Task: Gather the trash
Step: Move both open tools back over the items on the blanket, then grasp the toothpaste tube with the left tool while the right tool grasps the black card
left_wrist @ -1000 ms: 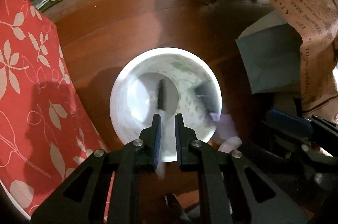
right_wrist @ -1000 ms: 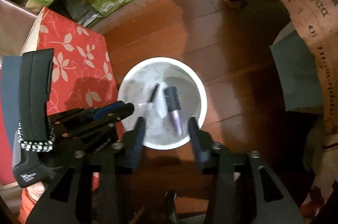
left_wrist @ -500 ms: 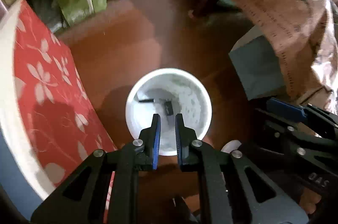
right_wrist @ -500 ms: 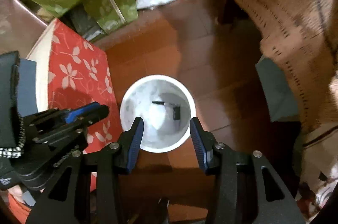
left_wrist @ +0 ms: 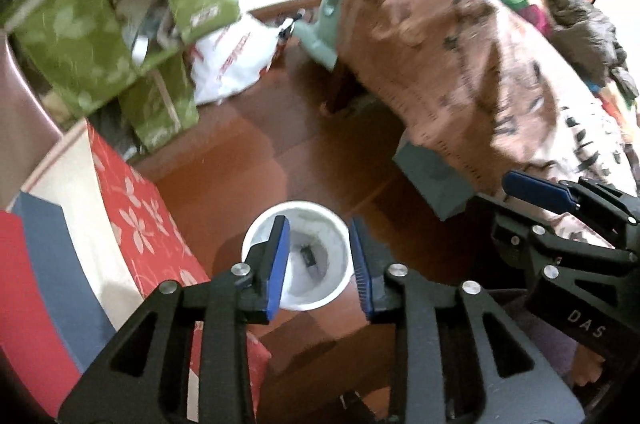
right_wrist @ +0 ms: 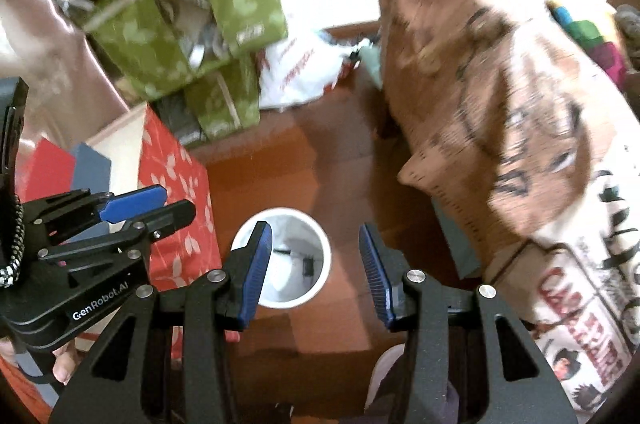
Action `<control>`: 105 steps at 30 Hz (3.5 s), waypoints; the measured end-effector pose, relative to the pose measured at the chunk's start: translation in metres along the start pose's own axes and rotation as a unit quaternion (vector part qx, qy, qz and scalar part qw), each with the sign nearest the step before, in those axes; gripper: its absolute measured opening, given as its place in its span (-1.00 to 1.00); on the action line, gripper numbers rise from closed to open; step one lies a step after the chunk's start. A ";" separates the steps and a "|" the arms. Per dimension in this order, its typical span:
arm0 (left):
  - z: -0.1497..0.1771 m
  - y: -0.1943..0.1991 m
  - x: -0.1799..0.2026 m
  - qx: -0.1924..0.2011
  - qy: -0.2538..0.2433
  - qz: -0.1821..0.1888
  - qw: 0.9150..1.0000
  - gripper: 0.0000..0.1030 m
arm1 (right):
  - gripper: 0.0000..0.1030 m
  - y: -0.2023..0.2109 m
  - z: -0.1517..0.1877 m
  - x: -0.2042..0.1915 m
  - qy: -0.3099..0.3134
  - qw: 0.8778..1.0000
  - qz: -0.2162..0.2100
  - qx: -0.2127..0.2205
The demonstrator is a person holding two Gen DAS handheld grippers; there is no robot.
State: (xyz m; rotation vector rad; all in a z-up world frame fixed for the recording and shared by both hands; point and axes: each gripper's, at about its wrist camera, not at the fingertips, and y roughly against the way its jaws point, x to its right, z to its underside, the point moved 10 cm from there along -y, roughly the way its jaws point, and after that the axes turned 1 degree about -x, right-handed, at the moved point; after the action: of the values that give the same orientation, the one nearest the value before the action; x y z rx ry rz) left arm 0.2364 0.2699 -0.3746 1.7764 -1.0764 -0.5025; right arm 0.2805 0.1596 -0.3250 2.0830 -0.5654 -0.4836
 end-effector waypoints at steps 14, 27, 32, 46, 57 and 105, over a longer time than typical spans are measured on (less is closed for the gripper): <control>-0.053 0.098 0.146 0.098 -0.108 0.044 0.988 -0.22 | -0.19 0.143 -0.013 0.104 -0.072 0.985 0.075 0.137; -0.074 0.106 0.316 0.114 -0.220 0.115 0.962 -0.08 | -0.18 0.214 0.032 0.241 -0.180 0.956 0.153 0.174; -0.071 0.084 0.376 0.094 -0.253 0.140 0.953 -0.07 | -0.17 0.217 0.064 0.305 -0.244 0.940 0.174 0.162; -0.066 -0.008 0.471 0.018 -0.289 0.184 0.939 -0.07 | -0.13 0.171 0.117 0.427 -0.371 0.909 0.169 0.092; -0.081 -0.069 0.497 -0.004 -0.287 0.179 0.941 -0.07 | 0.42 0.126 0.088 0.474 -0.406 0.887 0.203 0.082; -0.106 -0.118 0.564 0.034 -0.294 0.163 0.941 -0.96 | -0.57 0.121 0.100 0.472 -0.354 0.908 0.204 0.093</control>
State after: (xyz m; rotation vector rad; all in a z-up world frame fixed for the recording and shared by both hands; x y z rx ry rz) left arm 0.6624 -0.1324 -0.3604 1.4871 -1.7840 -0.8210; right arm 0.5889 -0.2308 -0.3337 1.8427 -1.4846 -0.9695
